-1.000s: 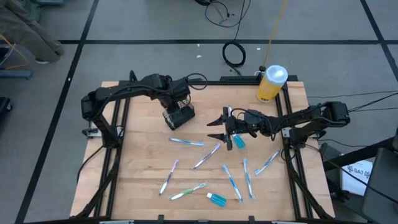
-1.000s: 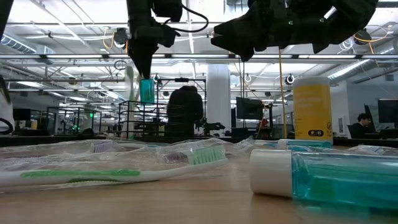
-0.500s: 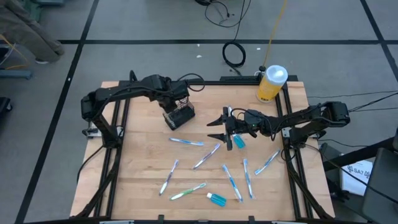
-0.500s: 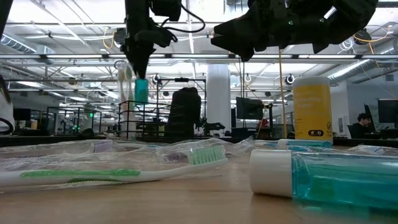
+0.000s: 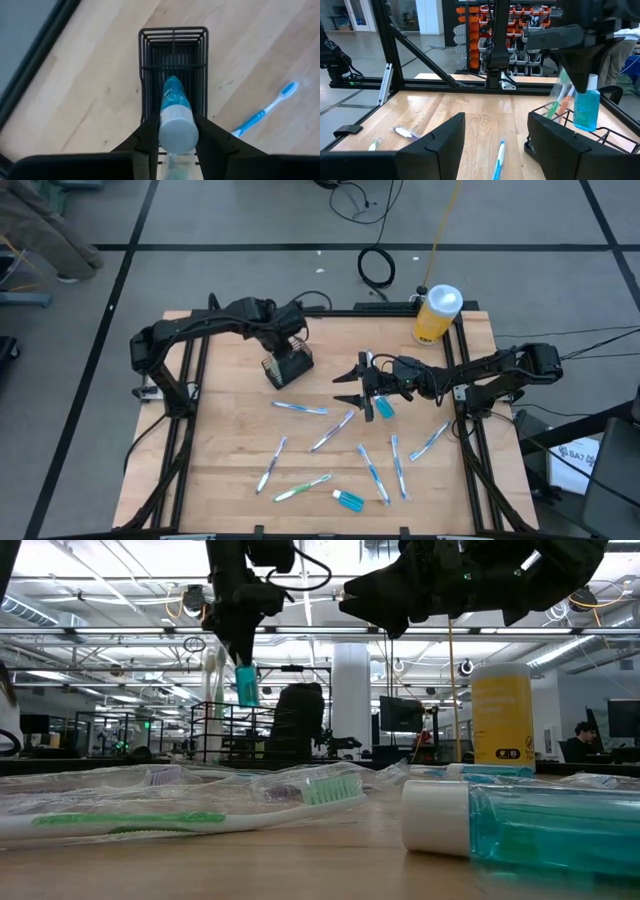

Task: Pick & Place toothbrushing station
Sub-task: Put the mouthwash into the black wire organizer

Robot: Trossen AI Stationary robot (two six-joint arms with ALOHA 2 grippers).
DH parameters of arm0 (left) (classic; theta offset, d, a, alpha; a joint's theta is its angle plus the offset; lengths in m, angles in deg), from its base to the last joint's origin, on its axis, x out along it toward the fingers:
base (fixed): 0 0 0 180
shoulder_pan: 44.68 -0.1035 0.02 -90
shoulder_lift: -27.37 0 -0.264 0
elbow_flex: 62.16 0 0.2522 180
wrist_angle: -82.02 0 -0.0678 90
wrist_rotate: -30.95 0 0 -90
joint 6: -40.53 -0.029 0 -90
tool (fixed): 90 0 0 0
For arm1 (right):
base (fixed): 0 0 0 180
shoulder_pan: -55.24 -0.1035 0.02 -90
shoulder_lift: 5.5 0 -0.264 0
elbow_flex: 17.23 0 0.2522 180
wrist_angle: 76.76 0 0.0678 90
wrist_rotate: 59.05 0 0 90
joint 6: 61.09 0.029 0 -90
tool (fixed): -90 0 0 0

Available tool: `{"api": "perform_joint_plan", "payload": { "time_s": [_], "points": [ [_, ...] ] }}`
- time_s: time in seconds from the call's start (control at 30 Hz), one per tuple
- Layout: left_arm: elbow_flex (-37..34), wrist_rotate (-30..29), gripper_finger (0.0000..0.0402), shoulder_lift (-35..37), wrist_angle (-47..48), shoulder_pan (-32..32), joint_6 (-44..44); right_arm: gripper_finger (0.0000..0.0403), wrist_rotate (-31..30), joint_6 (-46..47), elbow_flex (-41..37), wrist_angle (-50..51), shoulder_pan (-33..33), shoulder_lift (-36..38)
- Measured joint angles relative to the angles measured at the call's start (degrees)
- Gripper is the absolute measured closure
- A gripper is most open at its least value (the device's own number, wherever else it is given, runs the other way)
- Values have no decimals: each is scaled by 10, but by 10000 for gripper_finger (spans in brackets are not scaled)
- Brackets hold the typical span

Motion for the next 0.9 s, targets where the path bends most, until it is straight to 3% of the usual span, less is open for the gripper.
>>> {"api": "perform_joint_plan", "payload": {
  "time_s": [0.3, 0.9],
  "points": [
    [0, 47, 309, -49, 1, -36, -13, 196, 0, 0, 0, 0, 0, 0],
    [0, 42, 309, -124, -11, -42, -19, 196, 0, -3, 0, 0, 0, 0]
  ]
}}
